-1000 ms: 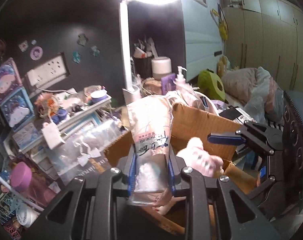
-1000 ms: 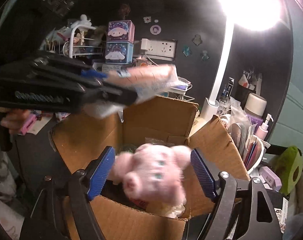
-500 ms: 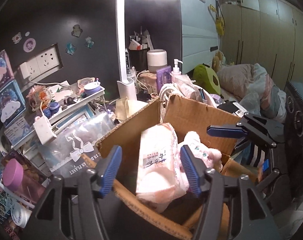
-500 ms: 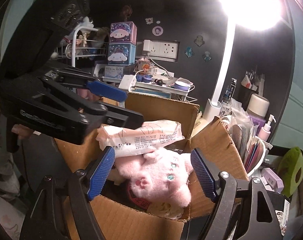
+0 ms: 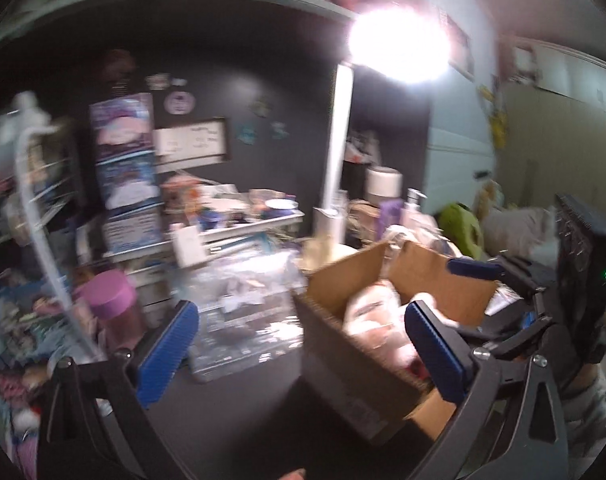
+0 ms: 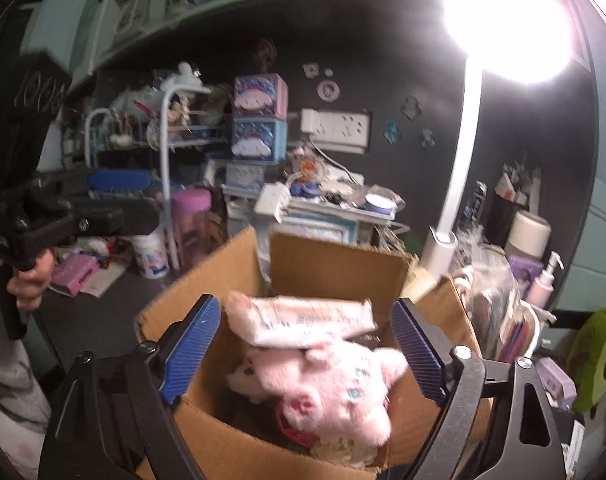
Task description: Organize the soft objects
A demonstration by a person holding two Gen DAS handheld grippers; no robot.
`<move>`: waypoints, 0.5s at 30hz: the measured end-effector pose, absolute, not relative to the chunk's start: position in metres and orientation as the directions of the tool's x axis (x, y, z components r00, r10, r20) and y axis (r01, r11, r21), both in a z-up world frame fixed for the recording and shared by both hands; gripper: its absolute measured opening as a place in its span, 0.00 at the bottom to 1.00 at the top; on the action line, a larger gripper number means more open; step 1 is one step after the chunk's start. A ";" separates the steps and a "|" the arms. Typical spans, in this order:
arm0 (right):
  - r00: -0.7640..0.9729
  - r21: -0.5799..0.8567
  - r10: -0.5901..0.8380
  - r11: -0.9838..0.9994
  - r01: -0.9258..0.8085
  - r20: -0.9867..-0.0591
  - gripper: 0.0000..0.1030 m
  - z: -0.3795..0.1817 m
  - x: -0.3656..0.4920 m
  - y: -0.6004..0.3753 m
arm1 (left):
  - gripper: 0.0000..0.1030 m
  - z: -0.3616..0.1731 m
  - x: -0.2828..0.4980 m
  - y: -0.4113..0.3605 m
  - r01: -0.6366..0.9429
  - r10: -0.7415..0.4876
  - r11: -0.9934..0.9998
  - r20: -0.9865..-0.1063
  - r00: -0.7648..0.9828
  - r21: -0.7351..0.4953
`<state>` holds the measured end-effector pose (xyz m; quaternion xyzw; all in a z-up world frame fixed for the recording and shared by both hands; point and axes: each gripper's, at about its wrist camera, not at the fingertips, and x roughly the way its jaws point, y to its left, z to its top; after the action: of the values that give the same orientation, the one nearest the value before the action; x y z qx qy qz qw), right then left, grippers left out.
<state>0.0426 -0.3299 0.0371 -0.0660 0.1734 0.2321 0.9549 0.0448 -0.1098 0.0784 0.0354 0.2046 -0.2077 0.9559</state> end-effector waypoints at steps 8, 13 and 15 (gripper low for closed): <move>0.798 -0.039 0.554 0.815 -0.578 -0.236 1.00 0.055 0.030 -0.324 | 0.99 0.062 0.031 -0.069 0.147 -0.143 0.989 -0.375 0.916 -0.019; 0.778 -0.013 0.595 0.793 -0.609 -0.202 1.00 0.055 0.025 -0.321 | 0.99 0.049 0.031 -0.057 0.097 -0.099 0.995 -0.399 0.912 -0.024; 0.779 -0.004 0.593 0.795 -0.606 -0.203 1.00 0.055 0.024 -0.321 | 0.99 0.046 0.030 -0.056 0.090 -0.091 0.996 -0.402 0.911 -0.023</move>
<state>0.0242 -0.3209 0.0546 -0.0347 0.0959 0.3180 0.9426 0.0301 -0.0557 0.0465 -0.0020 0.2058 -0.0462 0.9775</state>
